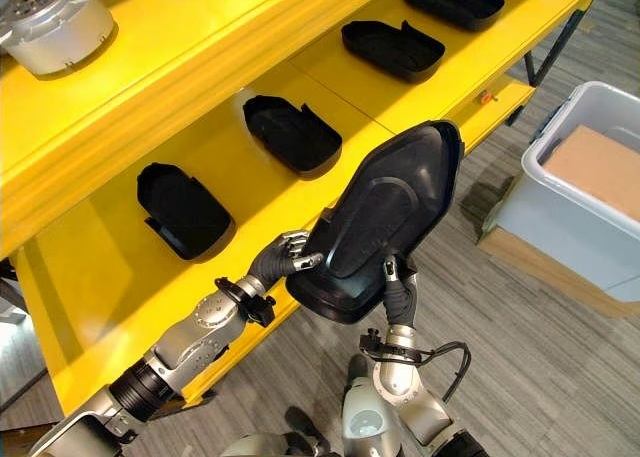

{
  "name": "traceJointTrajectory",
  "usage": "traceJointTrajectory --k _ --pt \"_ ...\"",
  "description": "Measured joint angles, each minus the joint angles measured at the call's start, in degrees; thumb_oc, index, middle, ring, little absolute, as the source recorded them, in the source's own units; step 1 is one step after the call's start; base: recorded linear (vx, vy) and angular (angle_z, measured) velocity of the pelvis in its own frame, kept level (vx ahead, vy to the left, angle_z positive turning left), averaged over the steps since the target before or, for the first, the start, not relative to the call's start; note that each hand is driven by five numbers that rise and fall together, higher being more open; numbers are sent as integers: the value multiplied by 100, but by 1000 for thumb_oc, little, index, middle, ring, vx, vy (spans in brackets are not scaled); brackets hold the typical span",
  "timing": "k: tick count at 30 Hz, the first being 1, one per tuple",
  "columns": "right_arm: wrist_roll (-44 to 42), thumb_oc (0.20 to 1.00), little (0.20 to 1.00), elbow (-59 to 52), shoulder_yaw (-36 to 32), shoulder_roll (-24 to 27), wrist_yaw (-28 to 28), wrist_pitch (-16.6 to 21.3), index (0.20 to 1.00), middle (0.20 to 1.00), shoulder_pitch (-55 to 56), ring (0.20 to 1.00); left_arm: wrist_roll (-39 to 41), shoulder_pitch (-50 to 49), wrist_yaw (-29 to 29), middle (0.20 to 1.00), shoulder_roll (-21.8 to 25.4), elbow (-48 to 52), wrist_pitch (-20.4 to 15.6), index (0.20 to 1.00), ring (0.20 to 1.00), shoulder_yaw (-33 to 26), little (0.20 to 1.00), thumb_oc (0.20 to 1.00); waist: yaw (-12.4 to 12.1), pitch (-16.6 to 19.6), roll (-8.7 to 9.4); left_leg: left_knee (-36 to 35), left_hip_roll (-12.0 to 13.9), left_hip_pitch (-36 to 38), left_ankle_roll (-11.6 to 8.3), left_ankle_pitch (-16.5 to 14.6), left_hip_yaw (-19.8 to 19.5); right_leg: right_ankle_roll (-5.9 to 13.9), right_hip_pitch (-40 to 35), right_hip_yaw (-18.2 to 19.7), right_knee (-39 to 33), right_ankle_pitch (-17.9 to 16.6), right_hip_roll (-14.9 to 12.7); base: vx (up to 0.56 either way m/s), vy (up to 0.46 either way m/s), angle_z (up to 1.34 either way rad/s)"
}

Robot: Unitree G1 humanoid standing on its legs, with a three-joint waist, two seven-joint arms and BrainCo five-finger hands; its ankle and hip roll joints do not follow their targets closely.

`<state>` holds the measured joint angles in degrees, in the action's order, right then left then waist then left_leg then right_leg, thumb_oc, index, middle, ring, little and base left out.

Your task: Move parts from the plastic box to the shelf.

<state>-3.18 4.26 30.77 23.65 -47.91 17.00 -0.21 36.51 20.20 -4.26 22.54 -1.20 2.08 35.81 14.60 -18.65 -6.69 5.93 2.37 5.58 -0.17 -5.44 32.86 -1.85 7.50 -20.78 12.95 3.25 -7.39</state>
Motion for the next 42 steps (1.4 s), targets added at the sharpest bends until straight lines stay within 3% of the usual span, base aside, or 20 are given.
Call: traceJointTrajectory --k 2,4,5,6,7,8,9,10,11,13,18,21,23,24,25,26,27,36,40,42 --pt "4 200 200 22 -4 -12 67 -41 200 200 -19 200 55 -27 -11 200 1 -57 -15 200 200 1 200 200 -78 -12 5 126 5 -31 -7 1 -75 26 6 42 -15 15 -126 -234 574 1" --pt "33 200 200 215 167 1 503 -509 200 200 -402 200 188 -562 -238 200 -258 -319 -216 200 200 -300 200 200 -537 -128 384 985 158 -272 -137 -267 -176 -127 19 550 -189 -83 -433 -98 265 -72" --pt "215 200 200 154 264 257 903 -748 200 200 -477 200 366 -915 -404 200 -292 -236 -306 200 200 -324 200 200 -613 -45 217 315 1061 -558 -343 -108 -376 58 187 465 -168 -79 -463 -180 502 -61" --pt "207 200 200 192 265 338 1024 -844 200 200 -624 200 424 -942 -471 200 -267 -241 -317 200 200 -350 200 200 -678 -42 200 -103 1450 -627 -401 149 -585 169 336 575 -73 -122 -491 -197 606 3" --pt "196 200 200 289 277 341 1147 -854 200 200 -750 200 487 -957 -473 200 -273 -254 -318 200 200 -407 200 200 -714 -53 221 -3 1541 -680 -431 190 -752 260 391 611 -36 -158 -512 -151 502 -33" --pt "174 200 200 375 264 364 1323 -866 200 200 -893 200 523 -942 -475 200 -354 -339 -322 200 200 -460 200 200 -835 -84 276 110 1516 -672 -423 185 -820 285 509 737 116 -157 -633 -52 522 -20" --pt "160 200 200 372 240 444 1502 -885 200 200 -920 200 568 -992 -481 200 -422 -360 -303 200 200 -489 200 200 -857 -13 151 137 1334 -633 -303 179 -762 509 513 635 127 -278 -683 -5 336 -22" --pt "103 200 200 482 249 182 1537 -1012 200 200 -1002 200 570 -1002 -476 200 -328 -366 -243 200 200 -596 200 200 -993 -66 441 118 1065 -608 -493 431 -823 688 379 744 -38 -471 -855 -174 594 21" --pt "58 200 200 563 259 10 1542 -1086 200 200 -982 200 570 -1031 -475 200 -232 -371 -220 200 200 -616 200 200 -1043 -17 658 172 856 -644 -448 359 -844 731 200 620 -354 -590 -1085 -214 355 19" --pt "58 200 200 609 232 -191 1588 -1099 200 200 -930 200 567 -1058 -439 200 -89 -355 -227 200 200 -608 200 200 -1293 48 843 366 657 -813 -330 268 -873 705 166 378 -470 -1132 -1238 -184 264 16" --pt "124 200 200 688 286 -357 1624 -1148 200 200 -1034 200 566 -1061 -350 200 172 -295 -227 200 200 -626 200 200 -1444 -52 753 627 394 -1121 -21 70 -975 690 239 129 -628 -2148 -1507 -136 191 22" --pt "239 200 200 670 292 -336 1624 -1161 200 200 -1047 200 562 -1110 -302 200 166 -288 -231 200 200 -709 200 200 -1483 -130 716 632 393 -1156 145 -33 -982 728 357 103 -457 -2606 -1561 -23 47 3" --pt "337 200 200 638 289 -320 1617 -1162 200 200 -1046 200 557 -1154 -296 200 151 -254 -232 200 200 -713 200 200 -1540 -181 648 552 472 -1134 231 -4 -1042 864 570 85 238 -1668 -1306 12 -132 -1" --pt "473 200 200 548 305 -282 1597 -1161 200 200 -1041 200 539 -1225 -245 200 115 -179 -258 200 200 -765 200 200 -1559 -264 610 332 489 -1063 157 158 -1132 871 589 119 529 -849 -869 17 -192 29" --pt "664 200 200 356 342 -152 1491 -1144 200 200 -999 200 534 -1332 -204 200 87 -47 -351 200 200 -783 200 200 -1547 -333 589 -35 475 -1038 142 450 -1320 598 469 279 424 -150 1 -7 -242 52" --pt "709 200 200 277 343 -50 1448 -1101 200 200 -1014 200 525 -1348 -204 200 61 -1 -398 200 200 -777 200 200 -1523 -419 589 -220 452 -1029 113 610 -1374 361 347 351 67 15 446 -95 -265 101" --pt "911 200 200 262 359 104 1381 -1072 200 200 -1075 200 524 -1367 -203 200 14 -31 -497 200 200 -791 200 200 -1461 -569 622 -365 288 -1031 0 761 -1572 -324 -74 344 -752 -225 724 -133 -229 72" --pt "1363 200 200 354 402 315 1438 -946 200 200 -2074 200 790 -981 -19 200 85 -62 -885 200 200 -1054 200 200 -1480 -899 457 -352 485 -1442 -215 894 -1506 -315 51 -58 -960 -307 822 -141 -138 25" --pt "1512 200 200 338 401 436 1608 -950 200 200 -2192 200 927 -984 41 200 87 -67 -884 200 200 -1119 200 200 -1381 -925 421 -227 784 -1454 -198 889 -563 -434 -5 -484 -896 -250 665 -64 -37 55" --pt "1585 200 200 365 448 449 1697 -995 200 200 -2351 200 1029 -1007 64 200 99 -74 -885 200 200 -1132 200 200 -1460 -980 475 60 794 -1462 -87 870 -509 -396 5 -513 -579 -89 505 -110 44 29"
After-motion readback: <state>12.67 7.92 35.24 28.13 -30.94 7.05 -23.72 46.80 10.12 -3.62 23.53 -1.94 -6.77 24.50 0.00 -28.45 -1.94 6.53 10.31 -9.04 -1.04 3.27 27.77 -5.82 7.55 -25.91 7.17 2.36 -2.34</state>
